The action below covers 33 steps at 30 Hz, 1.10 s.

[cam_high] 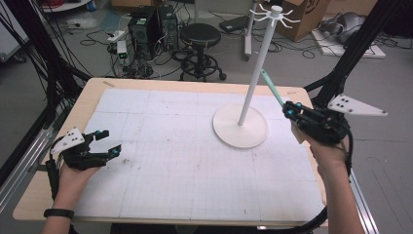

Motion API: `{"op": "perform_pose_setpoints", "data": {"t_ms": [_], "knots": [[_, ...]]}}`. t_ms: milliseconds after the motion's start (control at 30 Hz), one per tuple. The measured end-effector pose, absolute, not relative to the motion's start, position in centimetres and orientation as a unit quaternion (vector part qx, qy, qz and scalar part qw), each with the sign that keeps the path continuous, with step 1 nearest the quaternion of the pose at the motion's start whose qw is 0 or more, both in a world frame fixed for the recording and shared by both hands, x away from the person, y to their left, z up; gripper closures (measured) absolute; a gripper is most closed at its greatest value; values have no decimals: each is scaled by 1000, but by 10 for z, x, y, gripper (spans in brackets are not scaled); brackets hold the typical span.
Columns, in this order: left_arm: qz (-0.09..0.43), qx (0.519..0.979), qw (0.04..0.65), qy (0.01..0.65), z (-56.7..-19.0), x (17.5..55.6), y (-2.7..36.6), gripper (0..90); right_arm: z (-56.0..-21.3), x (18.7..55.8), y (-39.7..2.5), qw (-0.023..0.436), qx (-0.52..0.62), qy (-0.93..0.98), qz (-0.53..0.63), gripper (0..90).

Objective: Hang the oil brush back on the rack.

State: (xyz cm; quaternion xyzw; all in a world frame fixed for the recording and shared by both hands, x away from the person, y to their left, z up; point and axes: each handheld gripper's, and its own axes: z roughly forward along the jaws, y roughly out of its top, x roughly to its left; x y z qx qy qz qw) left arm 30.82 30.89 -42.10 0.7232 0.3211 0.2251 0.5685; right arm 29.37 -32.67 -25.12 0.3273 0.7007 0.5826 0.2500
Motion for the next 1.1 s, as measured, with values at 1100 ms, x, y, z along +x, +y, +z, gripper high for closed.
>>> {"op": "perform_pose_setpoints", "data": {"t_ms": [1100], "knots": [[223,725,568,319,-422,309,309,213,-171,301,-350,307,338,669,586,826]]}}
